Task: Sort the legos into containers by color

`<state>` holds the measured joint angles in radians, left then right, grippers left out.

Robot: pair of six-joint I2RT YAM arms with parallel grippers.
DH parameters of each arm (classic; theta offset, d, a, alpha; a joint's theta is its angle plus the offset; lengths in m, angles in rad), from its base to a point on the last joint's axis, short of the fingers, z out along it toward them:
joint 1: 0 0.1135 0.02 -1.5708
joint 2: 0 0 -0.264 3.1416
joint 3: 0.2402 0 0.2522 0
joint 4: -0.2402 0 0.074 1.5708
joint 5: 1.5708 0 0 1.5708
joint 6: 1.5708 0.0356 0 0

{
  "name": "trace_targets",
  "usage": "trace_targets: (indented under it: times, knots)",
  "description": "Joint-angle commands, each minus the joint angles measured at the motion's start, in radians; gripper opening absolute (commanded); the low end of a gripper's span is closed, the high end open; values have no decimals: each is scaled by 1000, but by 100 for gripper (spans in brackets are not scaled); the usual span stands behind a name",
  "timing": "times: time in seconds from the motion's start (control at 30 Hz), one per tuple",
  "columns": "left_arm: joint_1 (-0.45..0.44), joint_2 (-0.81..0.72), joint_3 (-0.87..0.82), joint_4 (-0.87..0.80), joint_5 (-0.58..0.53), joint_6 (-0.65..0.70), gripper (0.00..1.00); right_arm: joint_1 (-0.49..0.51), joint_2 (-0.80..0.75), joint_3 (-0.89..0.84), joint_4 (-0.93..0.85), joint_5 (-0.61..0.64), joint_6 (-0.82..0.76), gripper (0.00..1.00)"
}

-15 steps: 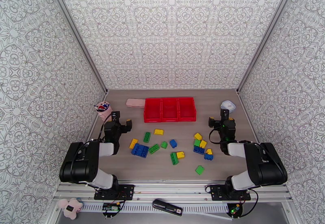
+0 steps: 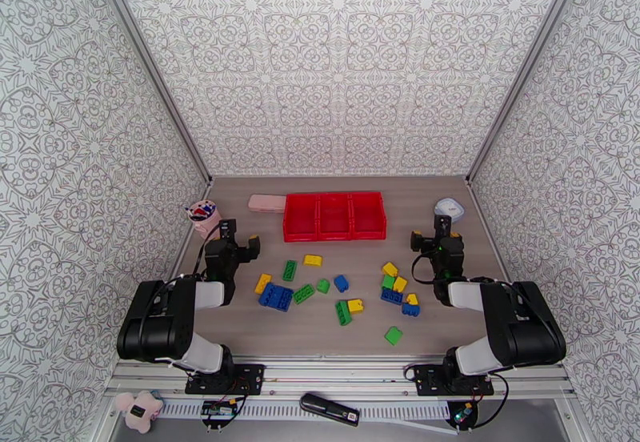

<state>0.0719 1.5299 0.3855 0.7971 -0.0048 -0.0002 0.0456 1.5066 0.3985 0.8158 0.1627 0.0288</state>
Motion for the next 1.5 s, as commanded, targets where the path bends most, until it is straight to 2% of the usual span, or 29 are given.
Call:
trace_targets:
  times: [0.0,0.13,0.3,0.4,0.5,0.57,0.67,0.87,1.03,1.17,1.3,1.47]
  knots:
    - [0,-1,21,11,-1,-4,100,-4,3,-6,19,-3,5,100]
    - [2,-5,17,16,1,-5,100,-4,-4,-10,23,7,6,100]
    - [10,-53,27,-35,39,0,100,-4,-104,10,-99,20,16,100]
    - [4,-142,50,-169,61,4,100,-4,-193,52,-282,19,23,100]
    - [-11,-237,110,-380,81,-15,100,-4,-266,92,-458,7,47,100]
    - [-46,-297,136,-477,86,-20,100,-4,-305,131,-596,-35,55,100]
    - [-125,-368,166,-607,69,-15,100,-1,-371,145,-706,-114,49,100]
    - [-326,-424,319,-990,-104,-65,100,37,-497,189,-915,-216,36,100]
    - [-437,-408,413,-1212,-151,-217,100,141,-573,229,-1057,-232,48,100]
    - [-504,-345,471,-1354,-184,-325,100,279,-598,249,-1098,-196,80,100]
    - [-520,-247,516,-1411,-108,-388,100,403,-577,259,-1092,-162,123,100]
    - [-538,-100,581,-1467,-97,-394,100,536,-534,265,-1064,-96,182,100]
